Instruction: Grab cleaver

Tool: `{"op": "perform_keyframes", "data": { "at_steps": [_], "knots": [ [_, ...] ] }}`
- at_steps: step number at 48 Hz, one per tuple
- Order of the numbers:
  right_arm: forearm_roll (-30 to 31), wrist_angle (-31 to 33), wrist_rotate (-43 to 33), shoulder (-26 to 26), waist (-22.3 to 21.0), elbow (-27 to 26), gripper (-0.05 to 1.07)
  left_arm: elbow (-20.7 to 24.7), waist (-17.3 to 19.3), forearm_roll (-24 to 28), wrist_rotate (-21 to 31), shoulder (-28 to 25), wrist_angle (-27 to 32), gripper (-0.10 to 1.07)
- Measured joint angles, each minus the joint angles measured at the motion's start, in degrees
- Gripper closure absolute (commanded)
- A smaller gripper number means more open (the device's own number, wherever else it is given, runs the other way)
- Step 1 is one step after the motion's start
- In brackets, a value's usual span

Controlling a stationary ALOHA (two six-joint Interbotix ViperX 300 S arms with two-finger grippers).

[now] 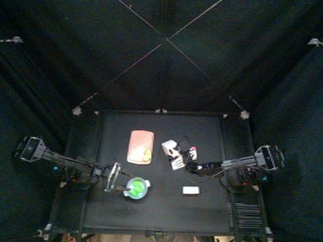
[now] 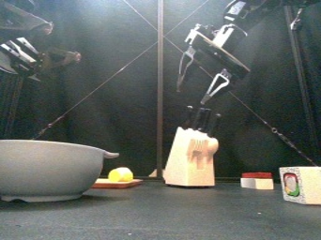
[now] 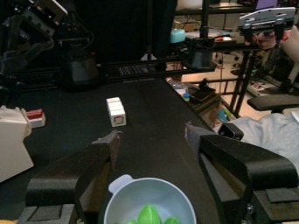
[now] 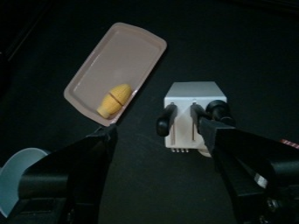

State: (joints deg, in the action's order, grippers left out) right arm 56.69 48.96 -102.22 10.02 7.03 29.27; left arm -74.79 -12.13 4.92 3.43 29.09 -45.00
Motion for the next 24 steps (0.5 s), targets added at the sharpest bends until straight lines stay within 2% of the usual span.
{"op": "perform_keyframes", "data": {
  "at_steps": [10, 18, 24],
  "knots": [
    [0.1, 0.8, 0.1, -0.3, 0.2, -0.5, 0.04, -0.1, 0.0, 0.0, 0.0, 0.0, 0.0, 0.02],
    [0.0, 1.4, 0.0, -0.4, 0.7, -0.7, 0.22, -0.1, 0.0, 0.1, 0.0, 0.0, 0.0, 0.02],
    [-0.7, 1.1, -0.3, -0.5, 0.8, -0.6, 0.31, -0.1, 0.0, 0.0, 0.0, 0.0, 0.0, 0.03]
  ]
}}
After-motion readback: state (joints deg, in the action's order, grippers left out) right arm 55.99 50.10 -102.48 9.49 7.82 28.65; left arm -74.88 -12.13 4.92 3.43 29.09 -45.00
